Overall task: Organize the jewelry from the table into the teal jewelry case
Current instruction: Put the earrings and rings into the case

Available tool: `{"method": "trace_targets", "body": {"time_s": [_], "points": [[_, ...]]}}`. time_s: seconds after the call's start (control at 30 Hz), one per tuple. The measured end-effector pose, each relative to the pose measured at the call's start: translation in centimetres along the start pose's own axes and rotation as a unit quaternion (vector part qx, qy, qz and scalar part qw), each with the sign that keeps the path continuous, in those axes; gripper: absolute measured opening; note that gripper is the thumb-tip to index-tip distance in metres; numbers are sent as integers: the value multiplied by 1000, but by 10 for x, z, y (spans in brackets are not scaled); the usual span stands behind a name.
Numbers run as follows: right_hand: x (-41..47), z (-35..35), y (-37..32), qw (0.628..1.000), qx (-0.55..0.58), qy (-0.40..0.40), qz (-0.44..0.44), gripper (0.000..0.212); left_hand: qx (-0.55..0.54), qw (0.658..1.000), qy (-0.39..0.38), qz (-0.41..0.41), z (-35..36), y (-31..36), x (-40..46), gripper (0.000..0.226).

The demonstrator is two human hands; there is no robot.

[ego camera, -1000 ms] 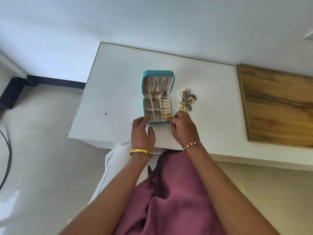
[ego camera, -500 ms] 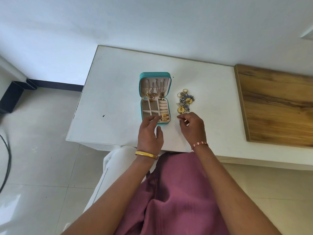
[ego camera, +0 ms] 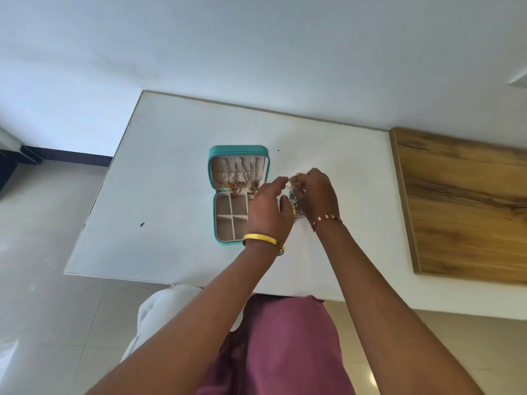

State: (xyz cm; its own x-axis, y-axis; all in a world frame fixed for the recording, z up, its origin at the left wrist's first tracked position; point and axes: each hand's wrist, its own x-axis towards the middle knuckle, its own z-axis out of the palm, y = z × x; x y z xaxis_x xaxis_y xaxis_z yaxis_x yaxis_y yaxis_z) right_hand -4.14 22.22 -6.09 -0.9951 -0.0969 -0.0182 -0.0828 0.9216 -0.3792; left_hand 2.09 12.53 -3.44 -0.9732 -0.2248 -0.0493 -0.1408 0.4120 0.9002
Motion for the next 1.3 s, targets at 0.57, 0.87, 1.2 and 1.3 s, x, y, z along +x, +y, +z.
{"method": "trace_targets", "body": {"time_s": [0.57,0.87,1.2,1.3], "points": [[0,5,6,990,62,45,117,17,-5,998,-14,-58,2,-2,-5,33],[-32,-37,-5,896,423,-43,128,7,-53,991,-99,-71,1,1,9,39],[3,-33,-1,937,317,43,137,15,-198,970,-13,-143,-11,-3,21,6],[21,-12,6,986,127,19,107,18,-202,966,-10,-158,-9,-11,18,7]]}}
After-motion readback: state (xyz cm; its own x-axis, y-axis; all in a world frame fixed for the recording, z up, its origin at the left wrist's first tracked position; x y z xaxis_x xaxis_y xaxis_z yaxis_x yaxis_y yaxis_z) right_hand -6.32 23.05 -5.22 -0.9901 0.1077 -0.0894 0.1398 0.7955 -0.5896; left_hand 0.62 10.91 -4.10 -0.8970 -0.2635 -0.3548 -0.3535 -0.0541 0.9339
